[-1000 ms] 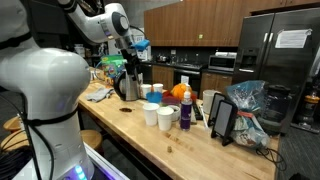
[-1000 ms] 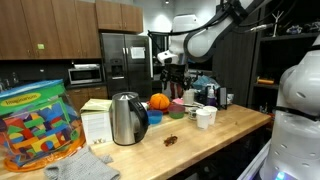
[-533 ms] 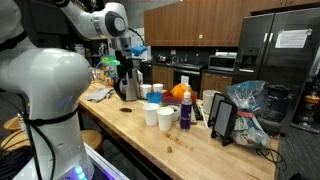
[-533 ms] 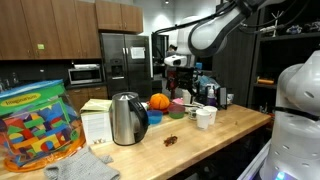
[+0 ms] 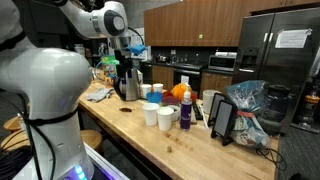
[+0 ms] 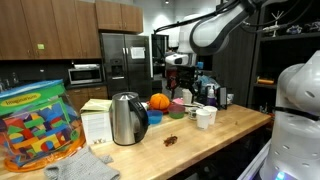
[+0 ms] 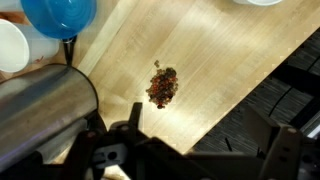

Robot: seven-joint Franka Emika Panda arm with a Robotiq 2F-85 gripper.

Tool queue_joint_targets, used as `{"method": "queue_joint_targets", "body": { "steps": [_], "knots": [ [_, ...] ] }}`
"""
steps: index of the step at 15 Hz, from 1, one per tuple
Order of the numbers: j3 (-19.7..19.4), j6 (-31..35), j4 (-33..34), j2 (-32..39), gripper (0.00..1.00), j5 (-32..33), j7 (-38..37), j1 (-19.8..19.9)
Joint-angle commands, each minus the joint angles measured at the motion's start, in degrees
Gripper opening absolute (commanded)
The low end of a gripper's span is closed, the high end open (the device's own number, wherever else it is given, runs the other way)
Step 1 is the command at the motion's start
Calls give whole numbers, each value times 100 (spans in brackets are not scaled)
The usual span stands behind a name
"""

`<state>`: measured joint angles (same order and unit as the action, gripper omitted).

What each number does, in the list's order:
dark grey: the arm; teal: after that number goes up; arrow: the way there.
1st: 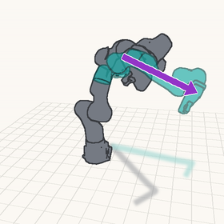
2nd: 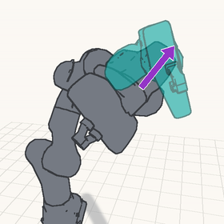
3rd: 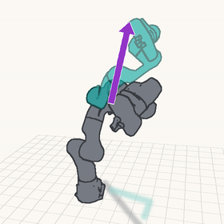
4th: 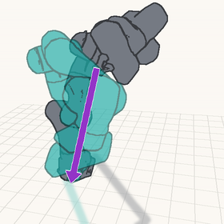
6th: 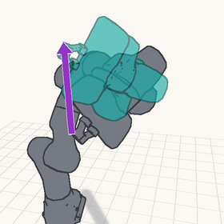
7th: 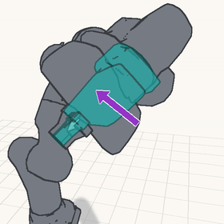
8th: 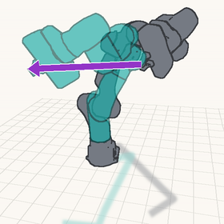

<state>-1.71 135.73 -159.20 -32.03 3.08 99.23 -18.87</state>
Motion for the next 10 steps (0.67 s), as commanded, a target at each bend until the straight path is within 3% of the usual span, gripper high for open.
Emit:
{"method": "queue_joint_targets", "body": {
  "steps": [1,4,10],
  "knots": [
    [51,-12,7,-2,100,-39,29,47],
    [8,16,22,63,100,40,400,-31],
    [-210,-176,18,34,100,-32,2427,-307]
  ]
}}
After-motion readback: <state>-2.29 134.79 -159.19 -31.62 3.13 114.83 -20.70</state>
